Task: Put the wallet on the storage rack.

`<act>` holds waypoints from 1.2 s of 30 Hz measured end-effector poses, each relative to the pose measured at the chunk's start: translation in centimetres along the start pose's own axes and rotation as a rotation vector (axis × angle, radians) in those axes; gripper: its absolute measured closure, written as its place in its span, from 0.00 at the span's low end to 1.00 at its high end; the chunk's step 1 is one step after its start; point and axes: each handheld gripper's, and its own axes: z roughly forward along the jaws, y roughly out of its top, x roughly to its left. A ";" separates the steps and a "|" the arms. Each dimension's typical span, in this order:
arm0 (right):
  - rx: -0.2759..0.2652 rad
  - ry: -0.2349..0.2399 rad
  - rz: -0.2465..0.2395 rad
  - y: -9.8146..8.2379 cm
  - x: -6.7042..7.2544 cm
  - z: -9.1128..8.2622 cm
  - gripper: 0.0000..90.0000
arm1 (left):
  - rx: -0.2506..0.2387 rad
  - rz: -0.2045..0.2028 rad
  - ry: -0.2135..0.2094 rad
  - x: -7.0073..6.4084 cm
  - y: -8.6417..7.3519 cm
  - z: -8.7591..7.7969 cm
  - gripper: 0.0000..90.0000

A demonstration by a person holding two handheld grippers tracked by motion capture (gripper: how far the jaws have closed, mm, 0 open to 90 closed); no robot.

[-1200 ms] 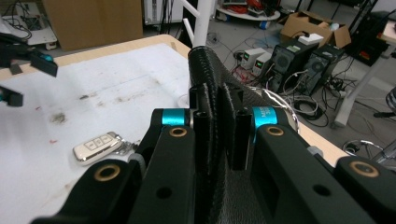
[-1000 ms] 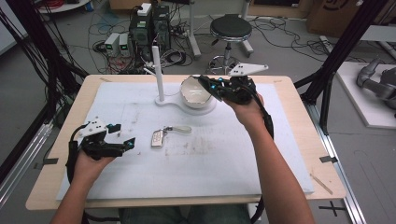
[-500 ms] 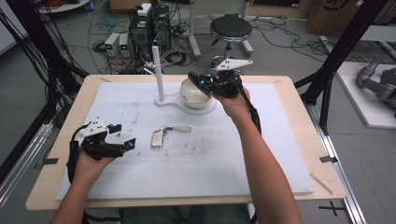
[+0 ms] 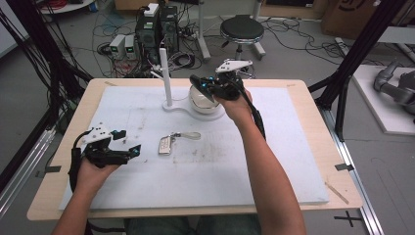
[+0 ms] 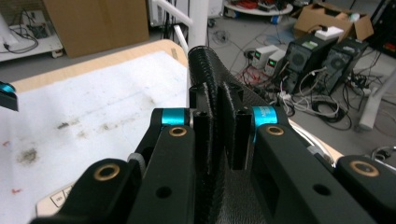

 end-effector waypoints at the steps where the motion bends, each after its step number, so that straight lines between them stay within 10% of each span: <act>1: 0.003 0.001 0.002 -0.2 -0.3 0.2 0.94 | 0.000 0.002 0.000 0.0 0.0 0.0 0.18; 28: 0.104 -0.032 0.085 -3.5 -1.9 4.6 0.91 | 0.014 0.009 -0.005 -0.1 -0.2 0.2 0.18; 31: 0.119 -0.063 0.075 -3.2 -1.4 4.7 0.65 | 0.018 0.006 0.002 0.0 -0.2 0.1 0.18; 36: 0.118 -0.055 0.092 -3.2 -1.4 3.3 0.51 | 0.009 0.007 0.001 0.0 -0.1 0.0 0.18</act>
